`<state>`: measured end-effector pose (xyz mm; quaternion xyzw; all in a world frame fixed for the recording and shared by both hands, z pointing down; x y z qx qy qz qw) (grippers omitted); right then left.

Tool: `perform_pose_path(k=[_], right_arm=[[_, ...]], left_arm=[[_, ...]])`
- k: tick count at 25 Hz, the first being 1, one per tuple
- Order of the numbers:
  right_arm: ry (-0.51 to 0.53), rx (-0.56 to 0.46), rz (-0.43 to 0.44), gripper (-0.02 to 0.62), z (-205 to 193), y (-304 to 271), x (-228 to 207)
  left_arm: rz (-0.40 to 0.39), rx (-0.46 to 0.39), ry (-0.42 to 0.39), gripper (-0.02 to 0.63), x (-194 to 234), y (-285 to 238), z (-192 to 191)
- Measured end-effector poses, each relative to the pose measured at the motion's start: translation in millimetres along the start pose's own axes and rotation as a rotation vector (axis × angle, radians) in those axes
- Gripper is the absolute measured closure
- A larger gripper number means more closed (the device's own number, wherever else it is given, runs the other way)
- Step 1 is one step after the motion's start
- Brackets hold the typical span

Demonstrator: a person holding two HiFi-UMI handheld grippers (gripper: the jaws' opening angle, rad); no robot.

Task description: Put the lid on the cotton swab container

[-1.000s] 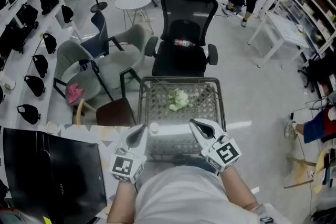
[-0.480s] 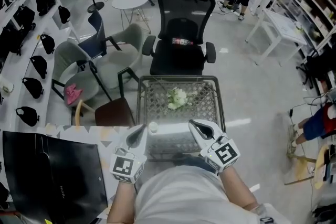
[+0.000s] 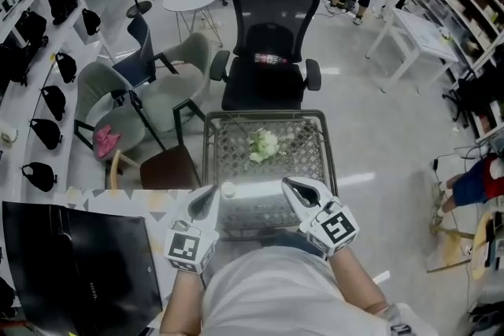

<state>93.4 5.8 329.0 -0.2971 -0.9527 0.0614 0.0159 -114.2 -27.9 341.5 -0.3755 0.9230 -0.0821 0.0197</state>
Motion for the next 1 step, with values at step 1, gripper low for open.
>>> perform_pose_path(k=[1], right_arm=[[0.002,0.001,0.002,0.592,-0.6,-0.5,-1.4]], left_arm=[[0.001,0.001,0.0,0.597,0.4,-1.3,-0.5]])
Point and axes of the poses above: the fingertips, and each gripper's own axes: y backward along the fingers, x to its left, z out of its top, the point moved 5 cm from there along y, backward along the fingers, and after that the axes turned 2 degrees about -x, right-handed, at the moved point
